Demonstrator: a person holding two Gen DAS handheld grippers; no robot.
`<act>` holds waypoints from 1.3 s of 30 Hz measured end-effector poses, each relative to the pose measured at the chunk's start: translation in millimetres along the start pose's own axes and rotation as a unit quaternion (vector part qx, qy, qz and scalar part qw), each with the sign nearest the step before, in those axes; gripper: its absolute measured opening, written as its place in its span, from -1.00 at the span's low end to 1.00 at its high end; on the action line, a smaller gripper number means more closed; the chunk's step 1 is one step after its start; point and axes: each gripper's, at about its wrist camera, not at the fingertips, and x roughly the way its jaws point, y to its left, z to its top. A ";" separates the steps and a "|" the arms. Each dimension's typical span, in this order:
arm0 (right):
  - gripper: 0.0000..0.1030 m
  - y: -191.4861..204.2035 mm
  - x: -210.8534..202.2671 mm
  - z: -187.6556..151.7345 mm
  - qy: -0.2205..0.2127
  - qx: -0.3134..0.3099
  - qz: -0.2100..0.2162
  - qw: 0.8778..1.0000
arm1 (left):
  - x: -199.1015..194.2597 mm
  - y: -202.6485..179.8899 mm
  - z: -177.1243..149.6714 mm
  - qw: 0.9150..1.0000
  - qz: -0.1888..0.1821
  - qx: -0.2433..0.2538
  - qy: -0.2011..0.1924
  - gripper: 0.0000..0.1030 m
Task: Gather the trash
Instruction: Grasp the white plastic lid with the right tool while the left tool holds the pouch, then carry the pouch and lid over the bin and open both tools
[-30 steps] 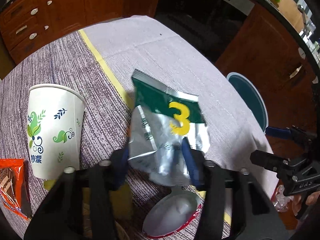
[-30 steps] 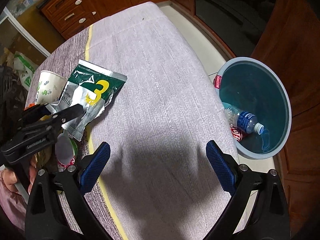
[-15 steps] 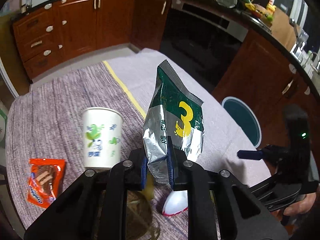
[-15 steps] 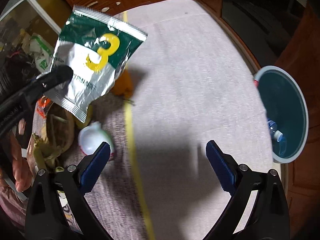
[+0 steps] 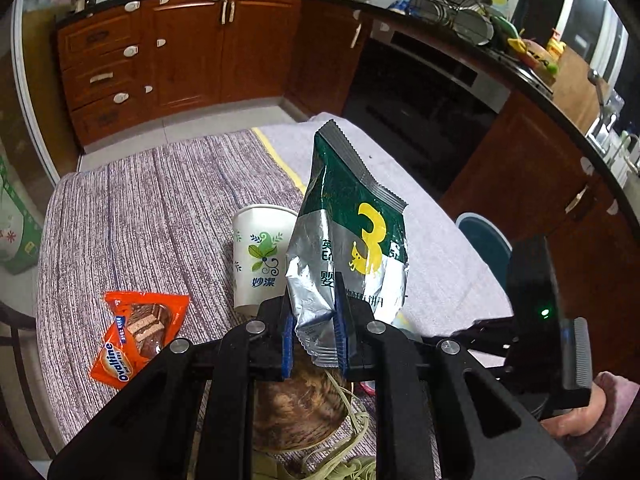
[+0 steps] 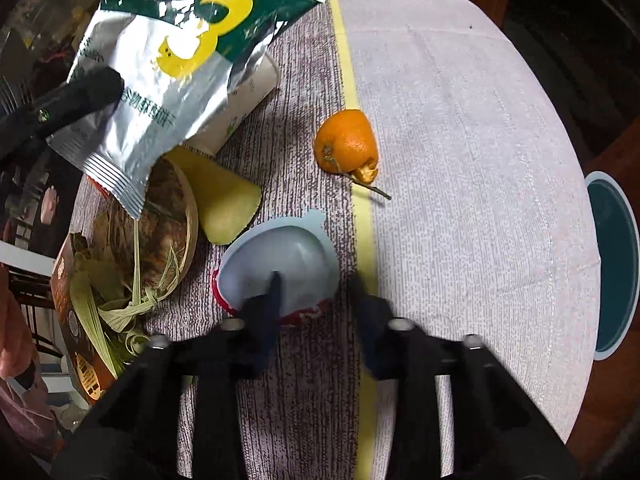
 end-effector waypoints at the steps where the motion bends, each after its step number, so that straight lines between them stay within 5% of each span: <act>1: -0.75 0.8 0.0 -0.4 0.000 -0.001 0.000 1.000 | -0.2 -1.3 0.2 1.000 0.000 0.001 0.000 -0.68; 4: -0.89 -1.0 -6.3 -3.1 -0.009 0.003 0.000 1.000 | 1.2 -7.6 -0.2 1.000 -0.002 0.002 0.002 -0.68; 21: -0.91 -78.8 -89.6 -29.8 -0.094 0.081 -0.037 0.992 | 3.4 -86.3 9.2 0.998 -0.021 0.064 0.012 -0.68; 39: -0.91 -261.5 -159.1 -85.1 -0.188 0.238 -0.062 0.951 | 72.8 -236.6 23.2 0.981 -0.051 0.175 0.069 -0.68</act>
